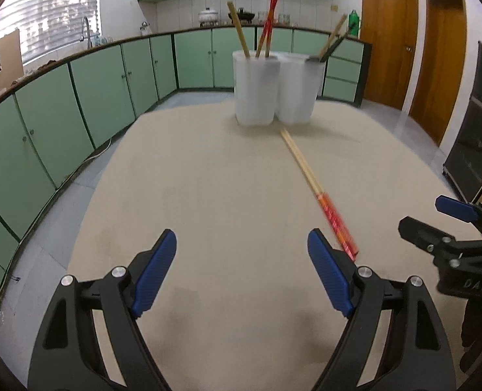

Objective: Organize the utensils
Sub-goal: 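Move both open tools back toward the last two red-patterned chopsticks, then grasp a red-patterned chopstick with the right tool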

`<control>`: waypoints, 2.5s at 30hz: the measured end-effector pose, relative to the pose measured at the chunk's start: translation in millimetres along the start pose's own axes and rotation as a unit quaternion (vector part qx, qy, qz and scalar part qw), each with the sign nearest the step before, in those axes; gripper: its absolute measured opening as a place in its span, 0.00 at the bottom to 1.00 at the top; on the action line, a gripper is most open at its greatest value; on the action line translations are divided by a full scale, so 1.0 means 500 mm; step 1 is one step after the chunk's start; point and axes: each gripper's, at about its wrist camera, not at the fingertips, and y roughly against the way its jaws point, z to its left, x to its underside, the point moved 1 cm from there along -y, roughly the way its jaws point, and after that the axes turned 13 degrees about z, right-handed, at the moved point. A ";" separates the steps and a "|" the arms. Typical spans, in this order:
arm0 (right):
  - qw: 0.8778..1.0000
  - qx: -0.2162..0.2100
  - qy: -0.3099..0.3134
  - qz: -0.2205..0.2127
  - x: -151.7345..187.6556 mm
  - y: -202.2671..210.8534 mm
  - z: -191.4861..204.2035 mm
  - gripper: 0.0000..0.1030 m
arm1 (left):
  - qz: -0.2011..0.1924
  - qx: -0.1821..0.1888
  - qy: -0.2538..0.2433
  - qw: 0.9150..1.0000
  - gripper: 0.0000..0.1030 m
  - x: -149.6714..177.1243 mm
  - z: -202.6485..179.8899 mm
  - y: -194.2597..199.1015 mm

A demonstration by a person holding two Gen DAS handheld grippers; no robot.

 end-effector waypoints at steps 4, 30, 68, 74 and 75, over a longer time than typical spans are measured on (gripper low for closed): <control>1.000 -0.005 0.009 0.024 0.010 -0.026 0.014 0.81 | 0.020 -0.009 0.008 1.000 0.78 0.013 0.010 -0.018; 0.997 -0.002 0.048 0.058 0.003 -0.063 0.079 0.74 | 0.032 -0.020 0.039 0.999 0.80 0.015 0.055 -0.027; 0.997 -0.009 0.048 0.053 -0.007 -0.075 0.087 0.10 | 0.037 -0.012 0.037 0.999 0.80 0.015 0.039 -0.040; 0.998 -0.015 0.033 0.049 -0.004 -0.067 0.067 0.06 | 0.038 -0.006 0.032 0.999 0.80 0.013 0.026 -0.041; 0.998 -0.013 0.030 0.049 -0.002 -0.065 0.064 0.06 | 0.037 -0.003 0.029 0.999 0.80 0.013 0.020 -0.041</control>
